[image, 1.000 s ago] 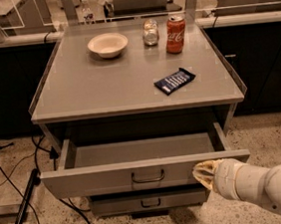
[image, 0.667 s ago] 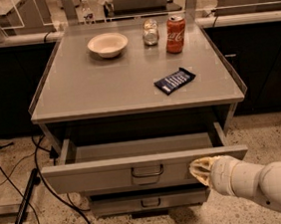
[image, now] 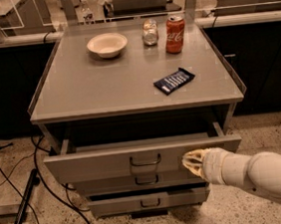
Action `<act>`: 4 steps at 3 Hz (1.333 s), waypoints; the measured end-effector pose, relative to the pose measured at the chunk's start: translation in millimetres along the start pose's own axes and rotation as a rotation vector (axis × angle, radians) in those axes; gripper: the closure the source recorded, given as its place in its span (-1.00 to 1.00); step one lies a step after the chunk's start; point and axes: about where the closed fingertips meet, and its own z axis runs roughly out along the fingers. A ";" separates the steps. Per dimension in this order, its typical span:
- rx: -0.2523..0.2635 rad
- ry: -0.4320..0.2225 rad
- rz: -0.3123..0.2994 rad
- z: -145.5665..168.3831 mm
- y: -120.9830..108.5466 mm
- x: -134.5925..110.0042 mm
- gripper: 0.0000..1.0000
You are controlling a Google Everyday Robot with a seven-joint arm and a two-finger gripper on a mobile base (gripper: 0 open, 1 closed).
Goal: Close top drawer
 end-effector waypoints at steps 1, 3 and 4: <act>-0.003 -0.023 0.001 15.7 -9.8 -1.7 1.00; -0.023 -0.053 0.020 44.6 -25.2 -3.6 1.00; -0.029 -0.052 0.033 57.0 -31.9 -0.8 1.00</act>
Offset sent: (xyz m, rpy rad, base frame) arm 0.0557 0.0190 -0.0083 0.0600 0.0092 0.0398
